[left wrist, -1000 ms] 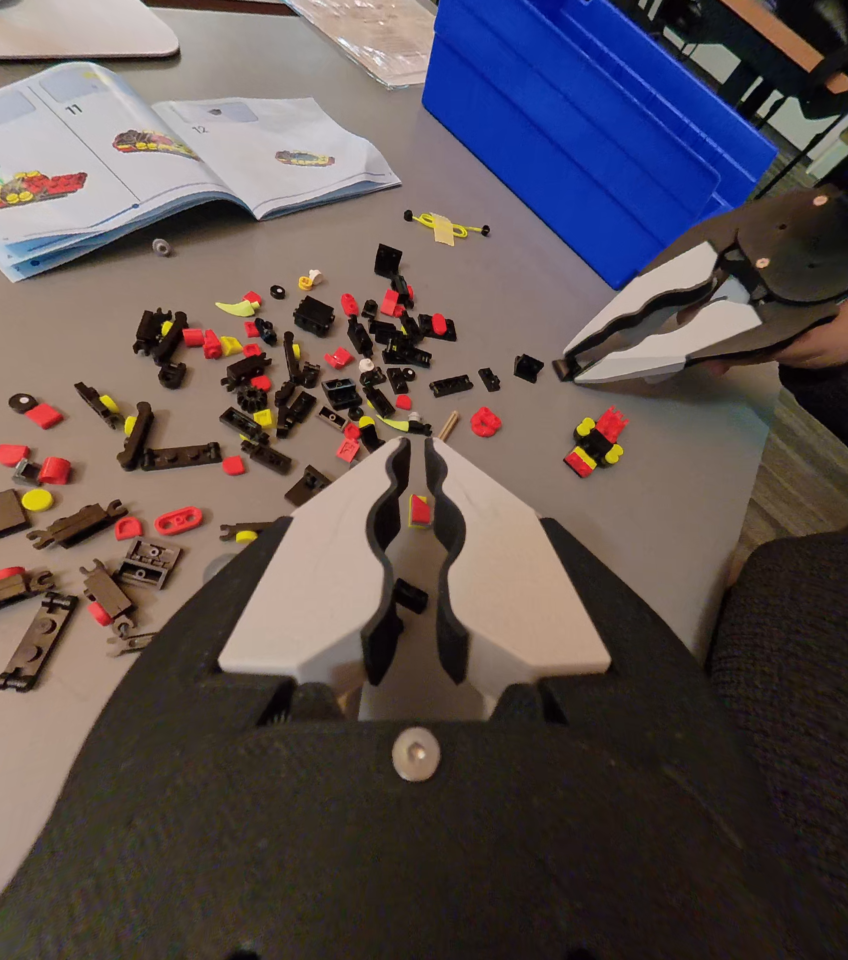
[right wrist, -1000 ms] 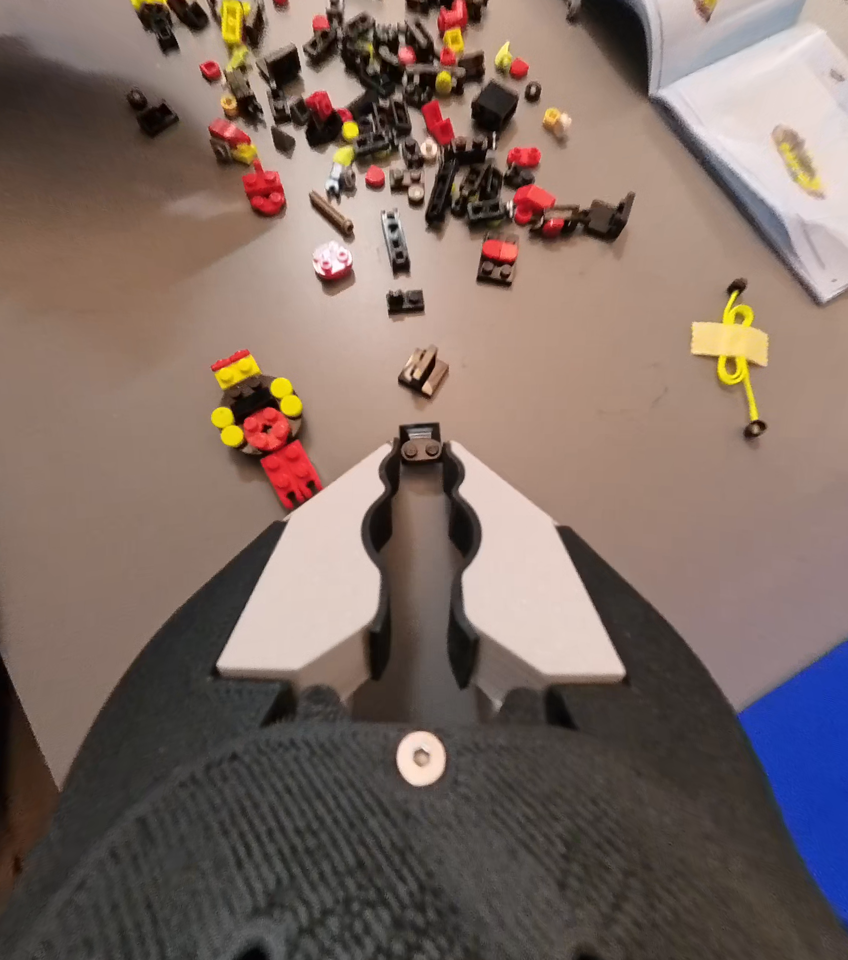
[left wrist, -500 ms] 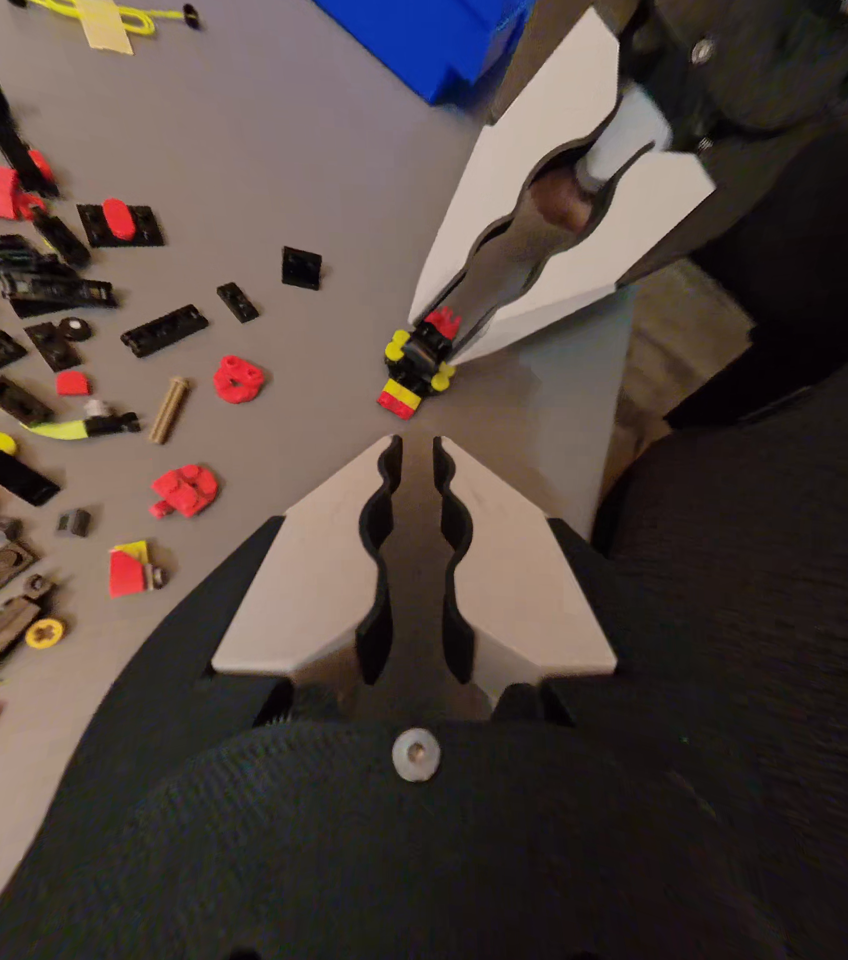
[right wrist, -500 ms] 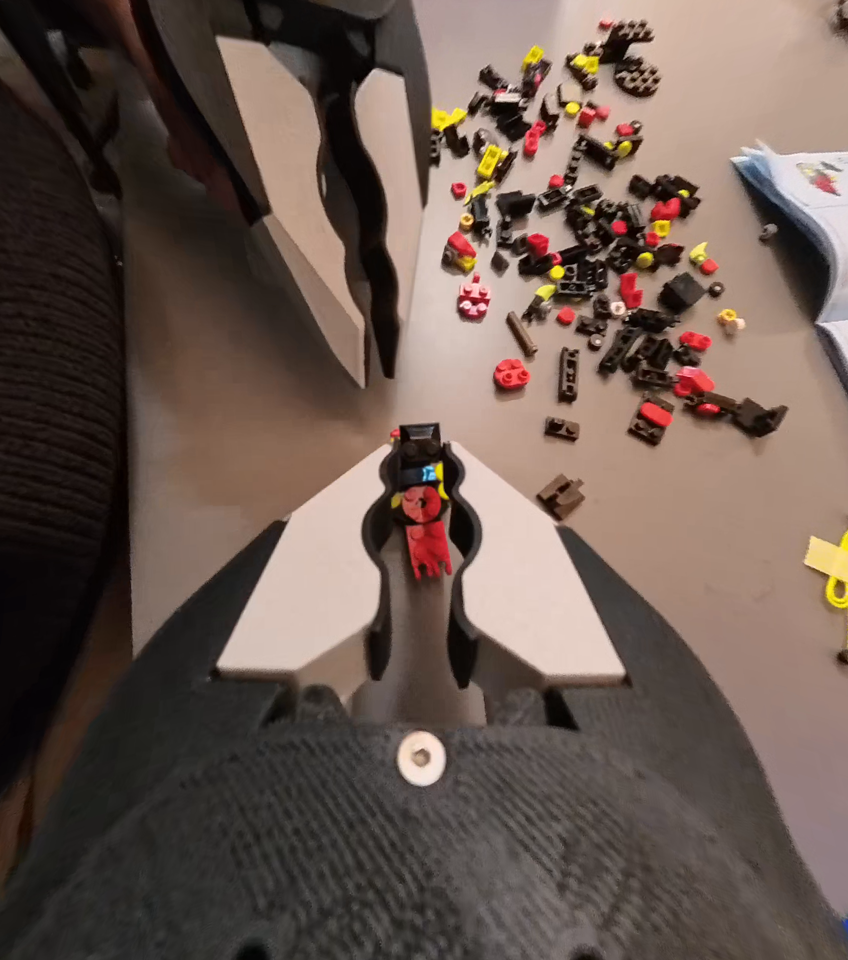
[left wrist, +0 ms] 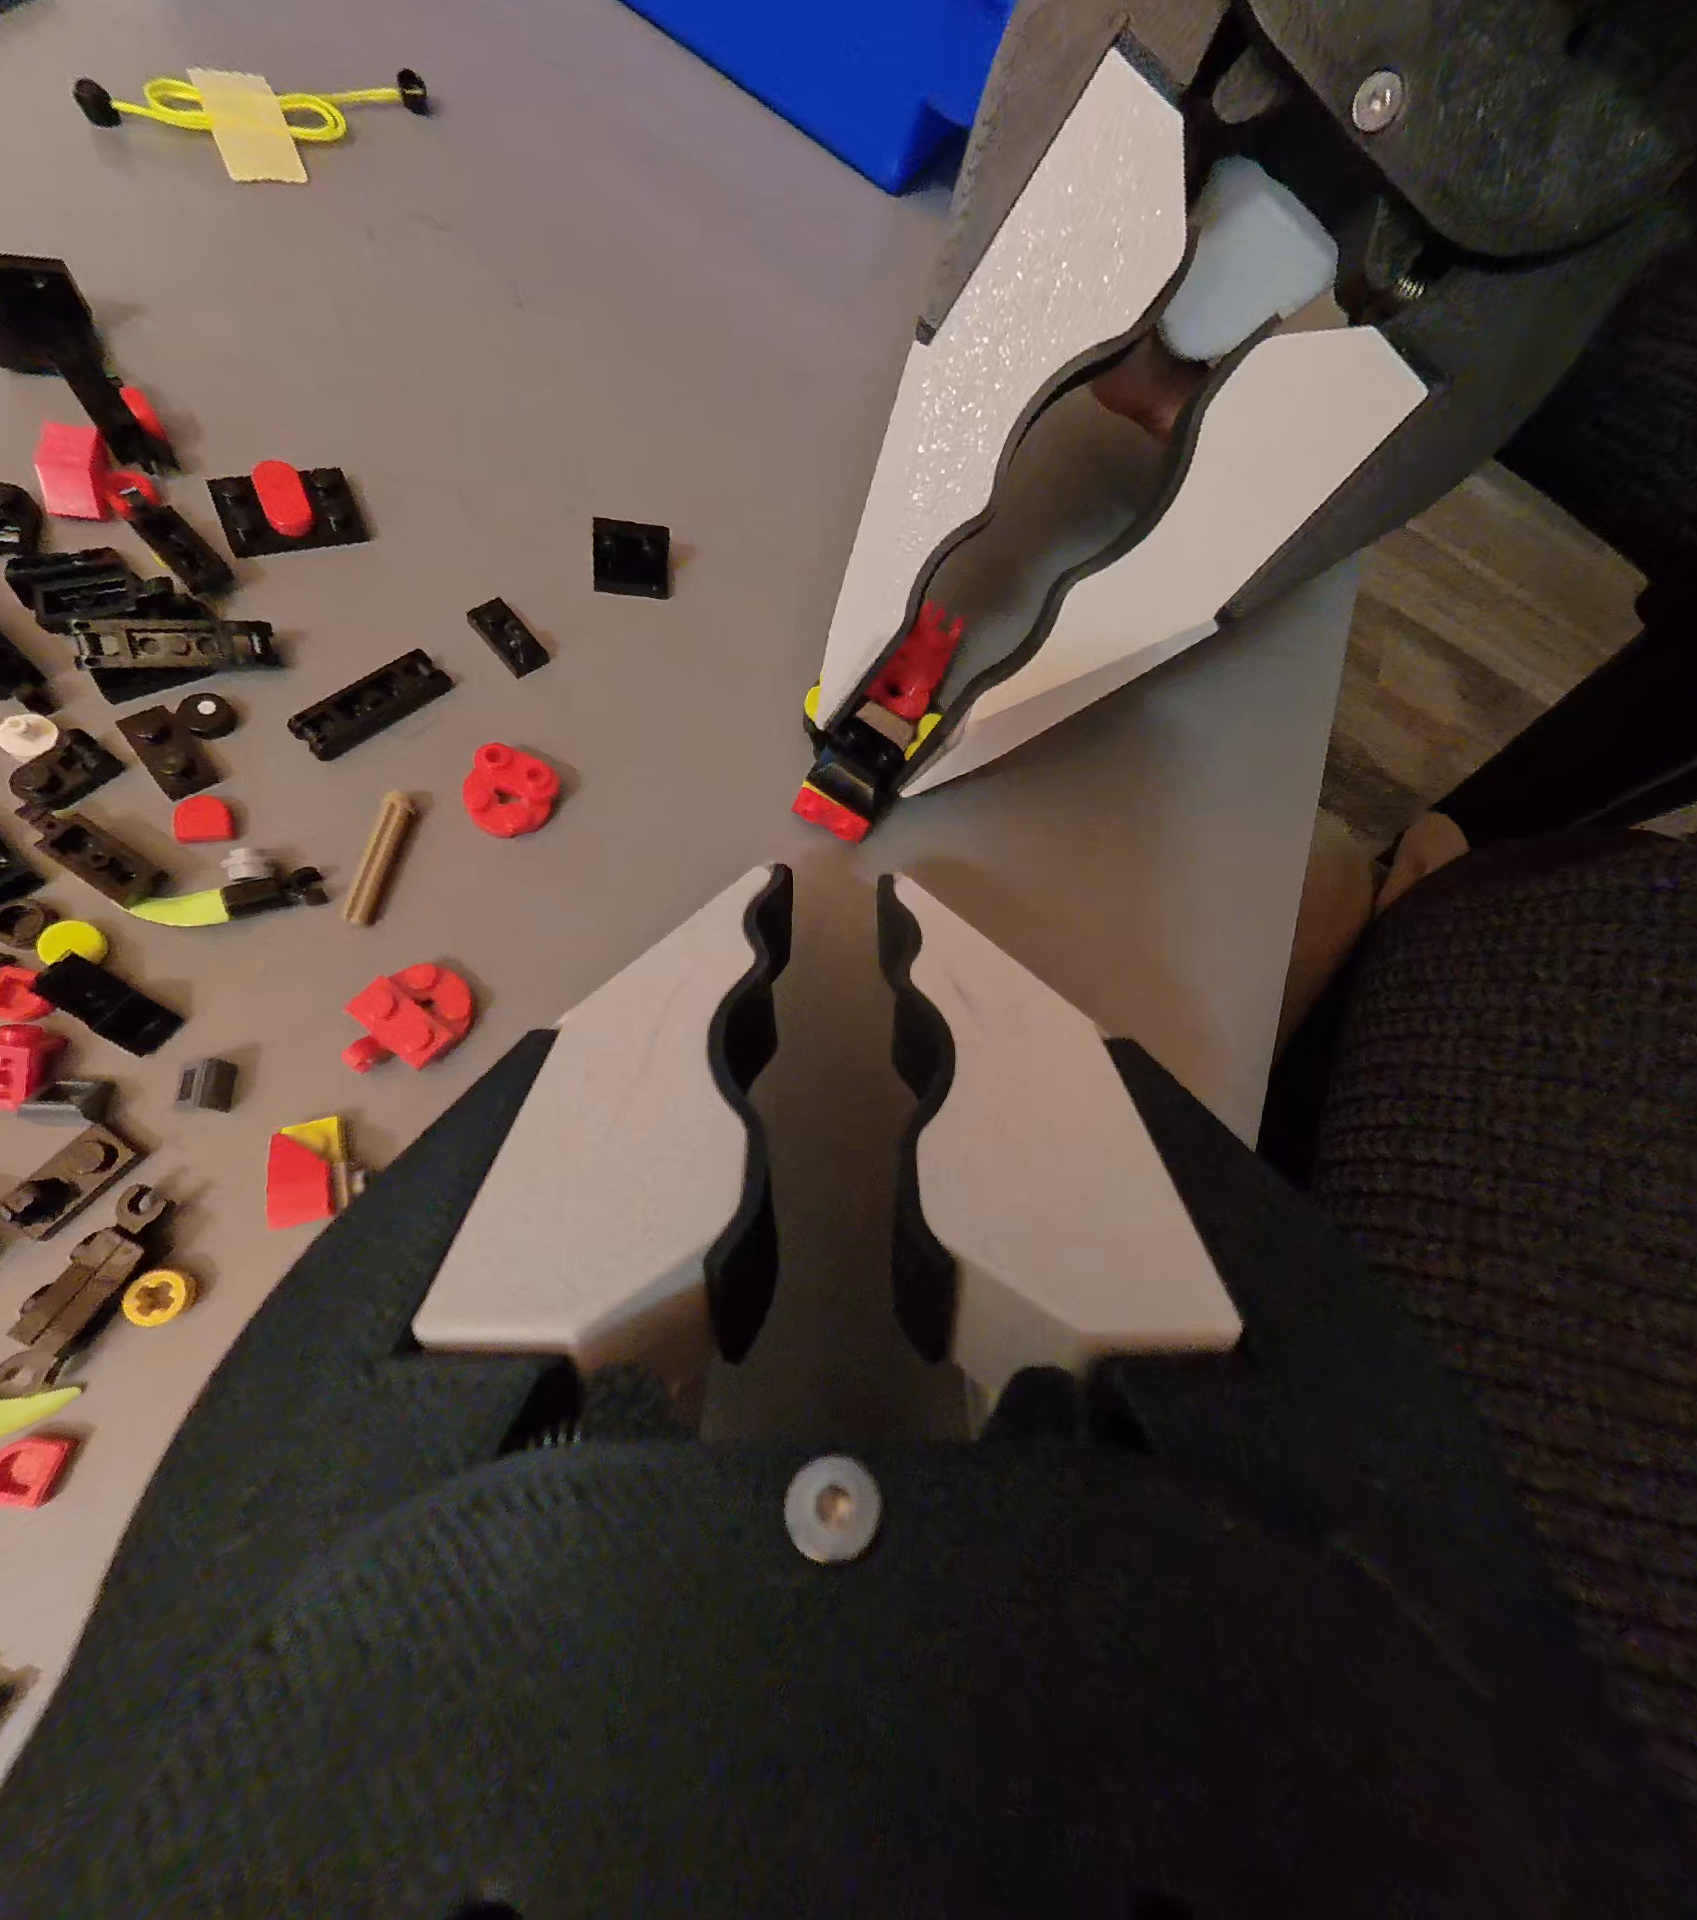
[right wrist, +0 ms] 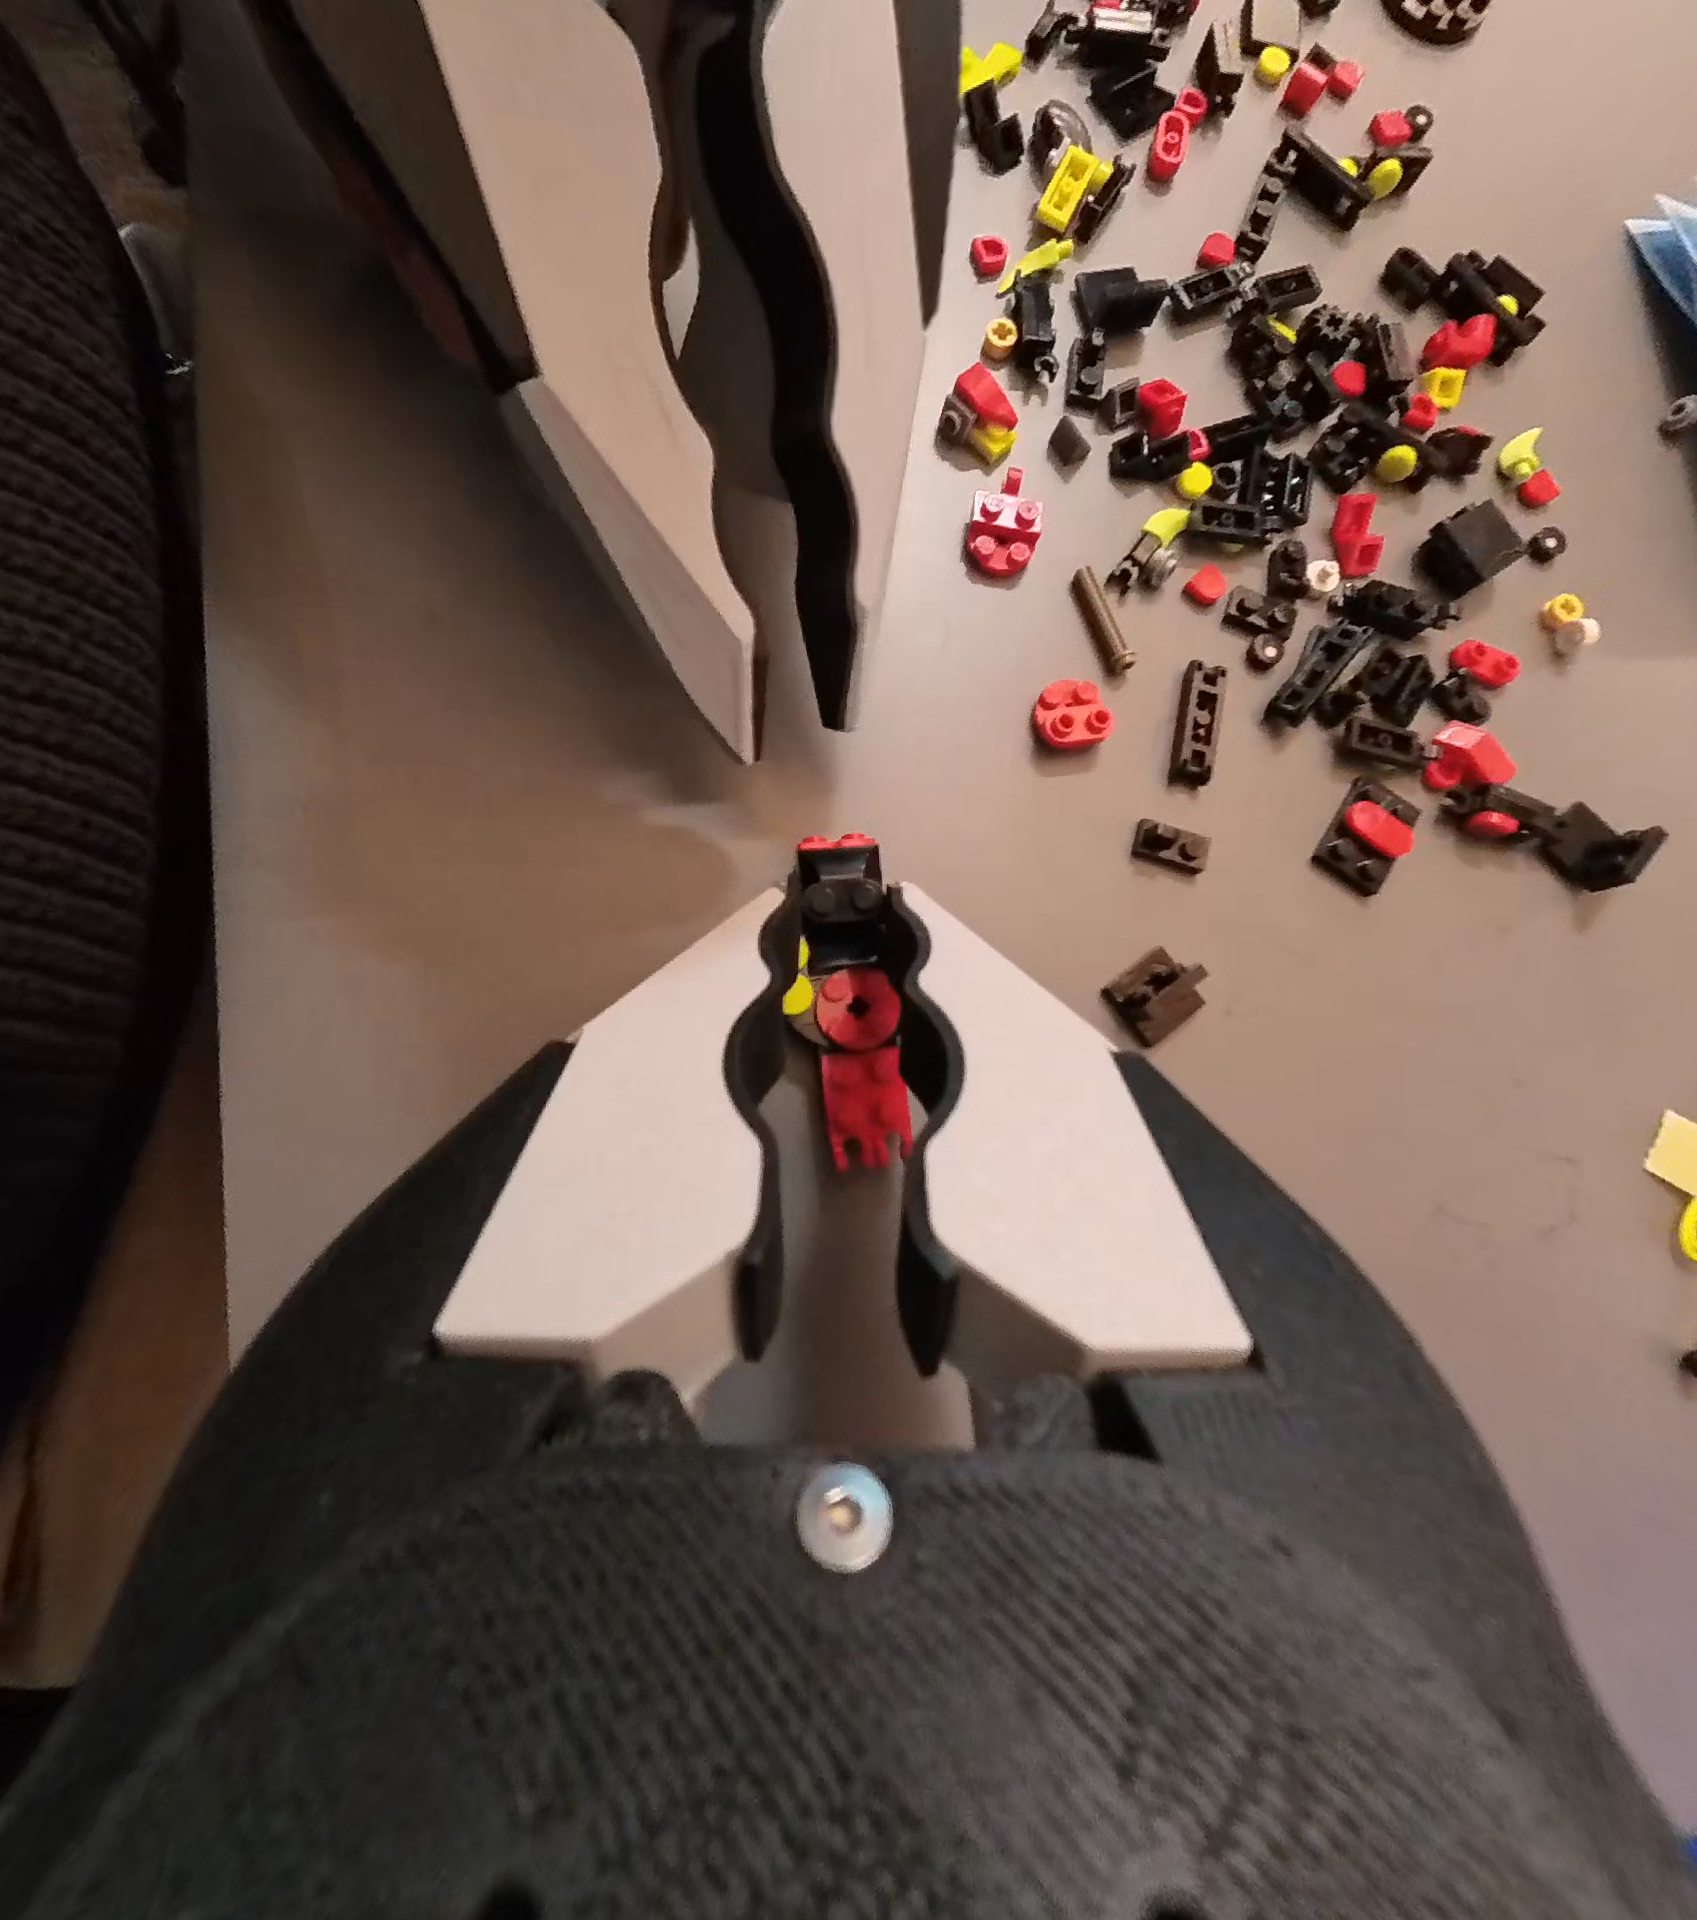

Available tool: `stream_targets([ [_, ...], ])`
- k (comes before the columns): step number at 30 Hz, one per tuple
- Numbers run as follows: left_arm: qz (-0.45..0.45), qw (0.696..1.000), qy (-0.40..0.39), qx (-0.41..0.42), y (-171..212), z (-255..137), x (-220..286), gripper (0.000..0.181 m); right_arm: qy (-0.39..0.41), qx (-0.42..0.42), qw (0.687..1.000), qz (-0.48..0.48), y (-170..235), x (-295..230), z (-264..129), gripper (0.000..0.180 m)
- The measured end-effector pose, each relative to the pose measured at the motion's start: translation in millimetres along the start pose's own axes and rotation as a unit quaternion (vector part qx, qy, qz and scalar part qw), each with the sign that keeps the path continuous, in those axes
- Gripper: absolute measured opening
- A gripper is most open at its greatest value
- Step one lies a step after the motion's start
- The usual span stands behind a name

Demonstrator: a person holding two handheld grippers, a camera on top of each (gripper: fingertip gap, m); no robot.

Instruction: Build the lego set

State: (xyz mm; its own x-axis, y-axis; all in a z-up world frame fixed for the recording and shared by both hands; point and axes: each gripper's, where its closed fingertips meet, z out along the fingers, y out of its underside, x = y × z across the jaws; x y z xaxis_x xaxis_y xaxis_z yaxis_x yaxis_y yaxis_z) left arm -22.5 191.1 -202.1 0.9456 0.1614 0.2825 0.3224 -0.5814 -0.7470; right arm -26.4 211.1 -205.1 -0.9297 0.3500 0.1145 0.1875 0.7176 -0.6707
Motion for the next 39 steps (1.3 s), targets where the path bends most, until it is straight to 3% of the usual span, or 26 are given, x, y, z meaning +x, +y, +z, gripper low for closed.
stream_targets([
  [16,0.0,1.0,0.004,-0.003,2.4,0.3,1.5,0.015,-0.008,0.009,1.0,-0.002,-1.1,-2.7,-2.1,0.019],
  [23,0.008,1.0,0.001,0.003,1.0,-0.1,0.8,0.02,0.024,0.009,1.0,0.009,-0.5,3.8,-11.9,0.025],
  [30,0.053,0.998,-0.013,0.032,-8.3,-2.6,3.5,0.037,0.098,0.024,0.988,0.116,15.2,13.4,-33.6,0.027],
  [36,0.09,0.995,0.016,0.038,-19.2,5.6,12.0,0.039,0.184,0.074,0.953,0.228,29.6,24.1,-61.5,0.021],
  [39,0.131,0.991,0.014,0.022,-22.1,10.0,12.4,0.039,0.161,0.112,0.95,0.242,18.5,21.1,-70.3,0.018],
])
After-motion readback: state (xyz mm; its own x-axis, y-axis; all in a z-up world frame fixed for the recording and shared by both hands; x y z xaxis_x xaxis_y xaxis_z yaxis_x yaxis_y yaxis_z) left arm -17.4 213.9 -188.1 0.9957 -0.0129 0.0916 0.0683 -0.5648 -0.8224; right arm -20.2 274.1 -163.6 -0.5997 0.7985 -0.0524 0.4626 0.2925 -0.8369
